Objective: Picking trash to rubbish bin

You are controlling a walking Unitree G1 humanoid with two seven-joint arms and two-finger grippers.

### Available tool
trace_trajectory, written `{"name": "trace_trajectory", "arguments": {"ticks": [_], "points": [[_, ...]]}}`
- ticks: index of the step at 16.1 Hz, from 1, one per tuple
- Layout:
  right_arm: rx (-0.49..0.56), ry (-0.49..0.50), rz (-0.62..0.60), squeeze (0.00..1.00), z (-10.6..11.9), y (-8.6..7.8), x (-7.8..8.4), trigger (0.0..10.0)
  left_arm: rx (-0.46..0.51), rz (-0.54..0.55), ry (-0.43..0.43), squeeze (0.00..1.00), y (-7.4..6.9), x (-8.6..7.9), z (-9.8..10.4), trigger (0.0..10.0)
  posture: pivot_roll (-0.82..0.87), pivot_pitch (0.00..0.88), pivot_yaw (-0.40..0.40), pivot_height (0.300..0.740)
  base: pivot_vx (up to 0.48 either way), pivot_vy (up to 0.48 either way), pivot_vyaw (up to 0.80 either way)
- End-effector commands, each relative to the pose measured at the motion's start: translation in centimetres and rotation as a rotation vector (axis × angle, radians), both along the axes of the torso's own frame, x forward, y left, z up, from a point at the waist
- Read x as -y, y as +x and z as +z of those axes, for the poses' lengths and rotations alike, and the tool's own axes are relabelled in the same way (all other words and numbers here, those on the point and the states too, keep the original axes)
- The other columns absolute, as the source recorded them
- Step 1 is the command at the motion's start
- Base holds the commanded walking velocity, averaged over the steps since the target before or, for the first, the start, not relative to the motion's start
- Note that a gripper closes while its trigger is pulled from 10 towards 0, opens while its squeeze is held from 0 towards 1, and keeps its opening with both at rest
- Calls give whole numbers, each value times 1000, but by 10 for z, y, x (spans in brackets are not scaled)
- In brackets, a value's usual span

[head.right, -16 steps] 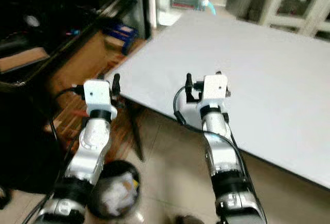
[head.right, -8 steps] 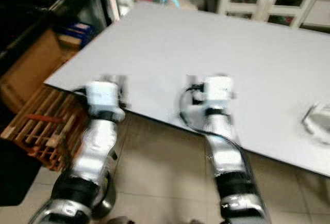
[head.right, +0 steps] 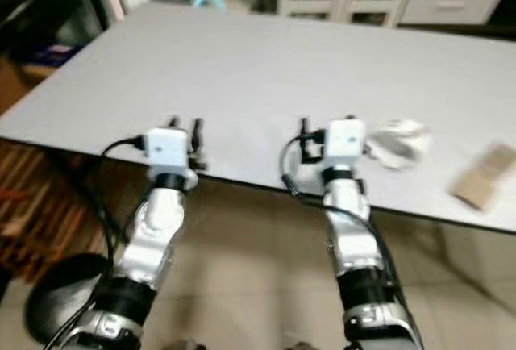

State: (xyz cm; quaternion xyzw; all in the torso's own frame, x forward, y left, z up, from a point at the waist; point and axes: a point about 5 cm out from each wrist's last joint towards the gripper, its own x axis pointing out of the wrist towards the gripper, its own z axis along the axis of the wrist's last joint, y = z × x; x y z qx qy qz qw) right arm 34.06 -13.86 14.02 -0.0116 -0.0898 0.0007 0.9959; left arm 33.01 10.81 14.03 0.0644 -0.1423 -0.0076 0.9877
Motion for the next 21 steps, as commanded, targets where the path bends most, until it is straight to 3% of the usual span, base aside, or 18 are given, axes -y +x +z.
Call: {"name": "trace_trajectory", "arguments": {"ticks": [1,21], "points": [[12,6,32,0,3,1,-11,10000,-2,32,10,0,1,-11,0,10000,-44,91,20,740,0,-277,0],[5,13,24,0,2,0,-7,10000,-13,10,19,0,2,-7,-1,10000,-52,93,22,740,0,-201,0]]}}
